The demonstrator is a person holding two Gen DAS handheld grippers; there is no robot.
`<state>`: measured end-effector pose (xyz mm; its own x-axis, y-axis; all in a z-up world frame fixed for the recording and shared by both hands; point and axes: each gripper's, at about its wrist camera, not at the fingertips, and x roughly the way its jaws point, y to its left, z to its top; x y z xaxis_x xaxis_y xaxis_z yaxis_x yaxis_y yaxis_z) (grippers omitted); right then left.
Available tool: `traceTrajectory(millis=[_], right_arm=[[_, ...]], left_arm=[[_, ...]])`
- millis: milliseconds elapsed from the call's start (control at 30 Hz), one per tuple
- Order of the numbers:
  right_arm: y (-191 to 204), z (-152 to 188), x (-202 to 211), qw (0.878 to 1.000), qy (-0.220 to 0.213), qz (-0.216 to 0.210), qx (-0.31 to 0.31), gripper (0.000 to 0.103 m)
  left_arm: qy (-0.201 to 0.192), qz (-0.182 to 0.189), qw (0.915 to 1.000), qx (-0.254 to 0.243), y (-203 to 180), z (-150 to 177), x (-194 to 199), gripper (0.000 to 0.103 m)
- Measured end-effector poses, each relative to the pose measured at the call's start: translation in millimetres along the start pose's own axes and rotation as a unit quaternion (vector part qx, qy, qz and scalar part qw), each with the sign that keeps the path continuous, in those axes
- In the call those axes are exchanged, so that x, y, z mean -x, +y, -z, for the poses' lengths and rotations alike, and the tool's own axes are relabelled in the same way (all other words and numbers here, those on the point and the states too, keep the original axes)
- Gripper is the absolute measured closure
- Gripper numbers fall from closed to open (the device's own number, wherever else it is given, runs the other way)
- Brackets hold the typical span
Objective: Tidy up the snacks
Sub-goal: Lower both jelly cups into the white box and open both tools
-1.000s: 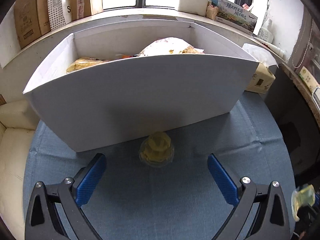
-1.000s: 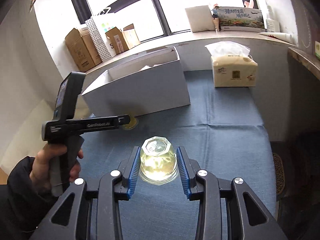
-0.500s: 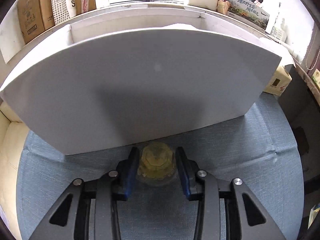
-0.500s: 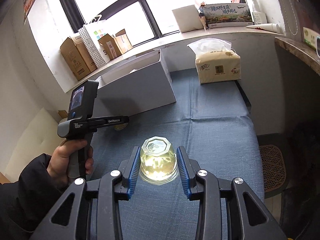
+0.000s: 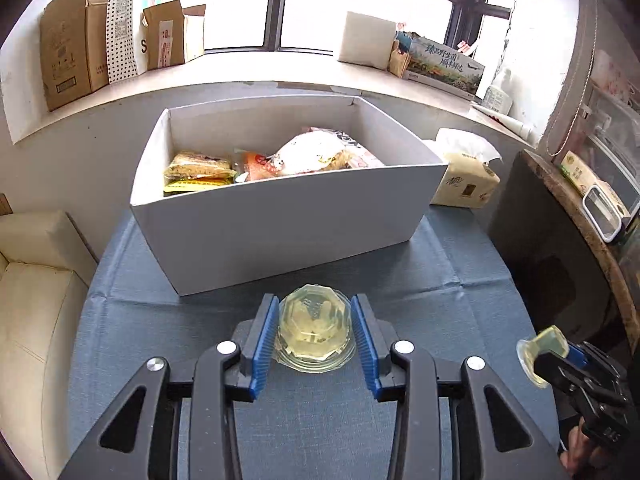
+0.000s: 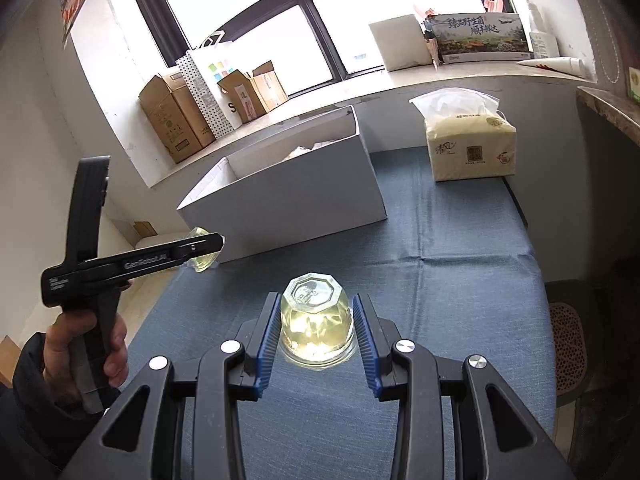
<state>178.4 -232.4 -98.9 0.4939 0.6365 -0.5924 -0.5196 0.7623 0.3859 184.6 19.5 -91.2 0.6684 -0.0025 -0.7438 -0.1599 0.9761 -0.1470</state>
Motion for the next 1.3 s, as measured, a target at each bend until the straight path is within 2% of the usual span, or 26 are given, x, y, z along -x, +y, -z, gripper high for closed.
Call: traceTrajectory(millis=[167, 367, 567, 733, 867, 900, 933, 967, 1000, 1033, 1067, 1167, 1300], right_arm=[[23, -21, -13, 1.000, -0.008, -0.015, 0.019, 0.063], [51, -70, -32, 0.998, -0.021, -0.026, 0.055, 0.063], [67, -136, -68, 0.996, -0.022, -0.020, 0.083, 0.063], [61, -188, -111, 0.997, -0.005, 0.007, 0.074, 0.063], [50, -217, -143, 0.998, 0.011, 0.023, 0.060, 0.063], [46, -222, -150, 0.998, 0.015, 0.026, 0.057, 0.063], [44, -227, -156, 0.998, 0.014, 0.032, 0.053, 0.063], [42, -231, -161, 0.998, 0.011, 0.039, 0.050, 0.058], [39, -234, -166, 0.998, 0.013, 0.046, 0.048, 0.048], [36, -236, -172, 0.997, 0.020, 0.063, 0.042, 0.016], [31, -236, -173, 0.996, 0.020, 0.078, 0.029, 0.005], [22, -234, -165, 0.998, 0.005, 0.056, 0.005, 0.005], [19, -230, -156, 0.998, 0.008, 0.070, -0.007, 0.005]], left_arm=[[-0.026, 0.007, 0.9996, -0.004, 19, -11, 42, 0.061], [-0.064, 0.020, 0.9977, -0.005, 43, -54, 66, 0.061], [-0.075, 0.026, 0.9968, -0.008, 60, -108, 45, 0.061], [-0.068, 0.019, 0.9975, -0.005, 70, -147, 7, 0.061], [-0.067, 0.008, 0.9977, -0.010, 77, -170, -23, 0.061], [-0.069, 0.006, 0.9975, -0.013, 78, -174, -29, 0.060], [-0.068, 0.007, 0.9976, -0.016, 78, -179, -34, 0.052], [-0.068, 0.005, 0.9975, -0.021, 77, -181, -38, 0.043], [-0.070, -0.005, 0.9971, -0.029, 76, -183, -41, 0.011], [-0.076, -0.016, 0.9963, -0.036, 75, -183, -42, 0.000], [-0.083, -0.020, 0.9954, -0.043, 74, -181, -41, 0.000], [-0.084, -0.012, 0.9950, -0.052, 72, -173, -34, 0.000], [-0.096, -0.019, 0.9932, -0.064, 67, -161, -16, 0.000]])
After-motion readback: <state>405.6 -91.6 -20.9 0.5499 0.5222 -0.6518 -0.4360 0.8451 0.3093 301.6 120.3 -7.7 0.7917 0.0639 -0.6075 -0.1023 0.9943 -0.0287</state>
